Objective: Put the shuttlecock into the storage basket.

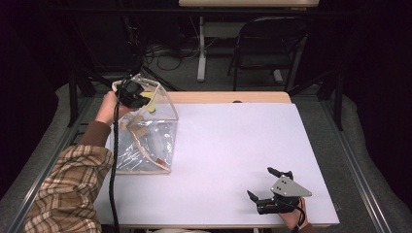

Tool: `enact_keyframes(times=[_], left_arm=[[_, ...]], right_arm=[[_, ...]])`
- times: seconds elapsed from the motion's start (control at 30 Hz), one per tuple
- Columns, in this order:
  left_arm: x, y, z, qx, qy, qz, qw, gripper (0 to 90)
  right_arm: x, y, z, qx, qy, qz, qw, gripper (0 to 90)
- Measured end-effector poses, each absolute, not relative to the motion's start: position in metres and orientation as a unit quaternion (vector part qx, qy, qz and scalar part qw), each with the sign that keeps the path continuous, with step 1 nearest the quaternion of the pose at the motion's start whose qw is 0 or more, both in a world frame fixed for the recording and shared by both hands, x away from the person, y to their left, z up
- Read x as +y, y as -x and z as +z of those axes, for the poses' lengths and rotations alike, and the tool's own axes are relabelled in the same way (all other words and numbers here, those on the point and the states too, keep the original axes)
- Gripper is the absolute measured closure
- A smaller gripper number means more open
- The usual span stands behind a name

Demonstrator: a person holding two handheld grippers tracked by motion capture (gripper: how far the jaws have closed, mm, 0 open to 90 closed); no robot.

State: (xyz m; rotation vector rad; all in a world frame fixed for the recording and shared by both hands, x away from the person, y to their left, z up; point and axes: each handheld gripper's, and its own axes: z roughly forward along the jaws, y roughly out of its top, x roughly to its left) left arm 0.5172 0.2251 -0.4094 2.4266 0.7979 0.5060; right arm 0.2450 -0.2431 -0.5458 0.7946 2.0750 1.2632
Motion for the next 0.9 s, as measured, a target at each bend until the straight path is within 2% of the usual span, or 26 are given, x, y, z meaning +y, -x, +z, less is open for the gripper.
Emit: enact_keyframes(times=[0.13, 0.33, 0.37, 0.43, 0.5, 0.53, 0.6, 0.73, 0.9], left_arm=[[0.226, -0.519, -0.413, 0.302, -0.896, 0.186, 0.269, 86.1], [0.233, -0.519, -0.409, 0.323, -0.878, 0.198, 0.292, 57.9], [0.235, -0.517, -0.406, 0.329, -0.871, 0.207, 0.300, 47.9], [0.236, -0.515, -0.403, 0.332, -0.867, 0.213, 0.303, 45.2], [0.237, -0.512, -0.400, 0.336, -0.862, 0.220, 0.310, 36.2], [0.238, -0.511, -0.398, 0.337, -0.860, 0.223, 0.312, 36.2], [0.241, -0.507, -0.394, 0.342, -0.852, 0.235, 0.320, 27.0], [0.243, -0.500, -0.388, 0.347, -0.840, 0.241, 0.339, 16.6], [0.244, -0.492, -0.381, 0.349, -0.831, 0.247, 0.355, 9.1]], right_arm=[[-0.243, -0.245, -0.546, 0.777, -0.297, 0.473, 0.289, 0.0], [-0.244, -0.245, -0.546, 0.777, -0.297, 0.473, 0.290, 0.0], [-0.243, -0.245, -0.546, 0.778, -0.297, 0.473, 0.289, 0.0], [-0.243, -0.245, -0.546, 0.777, -0.297, 0.473, 0.289, 0.0], [-0.243, -0.245, -0.546, 0.778, -0.297, 0.472, 0.289, 0.0], [-0.243, -0.245, -0.546, 0.778, -0.297, 0.472, 0.289, 0.0], [-0.243, -0.245, -0.546, 0.778, -0.297, 0.472, 0.289, 0.0], [-0.243, -0.245, -0.546, 0.778, -0.298, 0.472, 0.289, 0.0], [-0.244, -0.245, -0.546, 0.777, -0.297, 0.474, 0.290, 0.0]])
